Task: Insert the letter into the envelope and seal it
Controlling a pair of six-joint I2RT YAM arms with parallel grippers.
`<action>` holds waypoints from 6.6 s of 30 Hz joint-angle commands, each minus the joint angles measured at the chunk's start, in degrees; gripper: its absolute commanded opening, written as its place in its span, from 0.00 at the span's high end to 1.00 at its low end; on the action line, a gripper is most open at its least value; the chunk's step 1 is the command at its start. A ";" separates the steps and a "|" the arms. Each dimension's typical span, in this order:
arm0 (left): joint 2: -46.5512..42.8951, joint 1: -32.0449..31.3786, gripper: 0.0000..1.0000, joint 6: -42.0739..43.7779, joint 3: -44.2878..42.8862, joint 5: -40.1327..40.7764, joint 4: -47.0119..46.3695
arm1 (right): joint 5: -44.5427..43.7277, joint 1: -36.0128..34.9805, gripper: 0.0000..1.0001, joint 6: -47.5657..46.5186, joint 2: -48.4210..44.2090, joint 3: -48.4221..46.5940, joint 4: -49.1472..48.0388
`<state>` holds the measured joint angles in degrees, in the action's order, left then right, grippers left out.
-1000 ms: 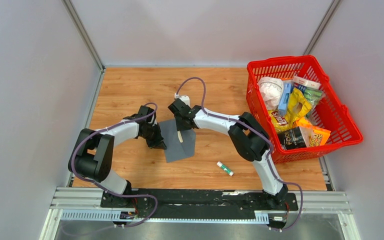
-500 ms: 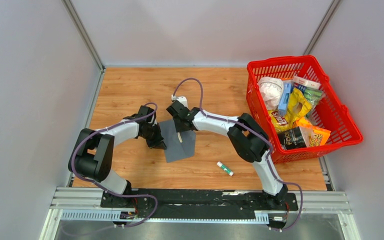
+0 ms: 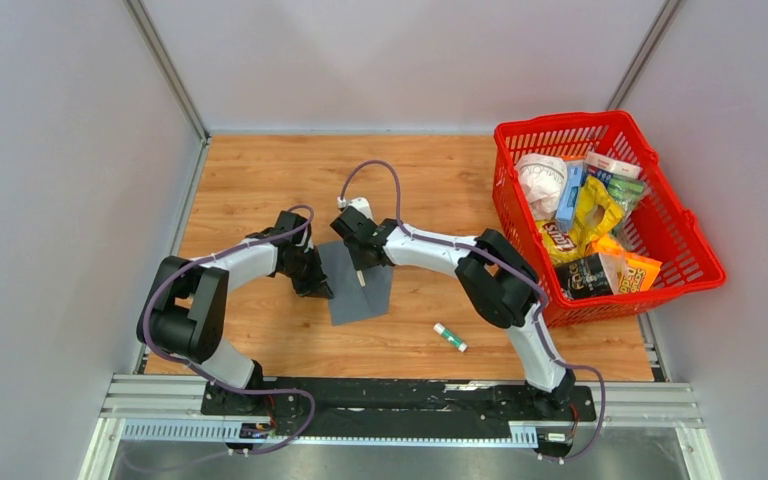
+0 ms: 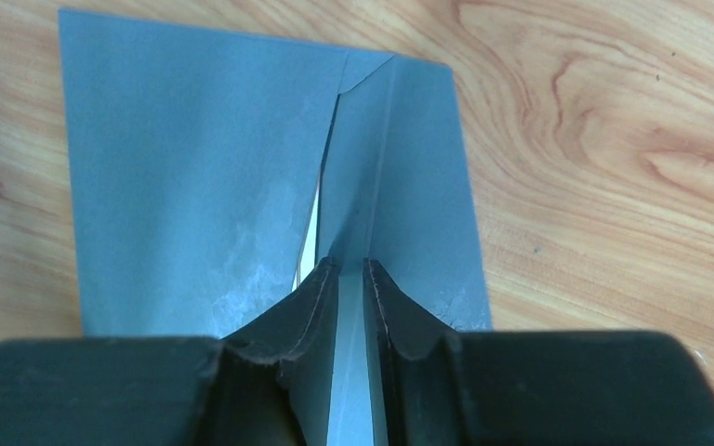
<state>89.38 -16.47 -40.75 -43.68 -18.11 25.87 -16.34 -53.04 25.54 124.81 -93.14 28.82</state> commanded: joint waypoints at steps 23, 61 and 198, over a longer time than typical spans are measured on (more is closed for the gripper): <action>3.78 0.12 1.00 0.23 0.26 4.92 -3.81 | 4.39 -3.74 0.62 -7.08 -0.27 3.49 10.55; -10.63 -0.76 0.80 7.18 -10.89 -4.47 5.33 | 12.38 5.75 0.38 -4.36 -42.28 37.77 15.39; -23.73 -11.30 0.52 3.93 0.17 -9.05 -16.29 | 14.32 2.41 0.96 27.81 -29.80 6.93 5.63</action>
<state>65.89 -27.66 -37.56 -43.81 -27.90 12.03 -1.52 -50.43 51.81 97.41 -85.43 37.04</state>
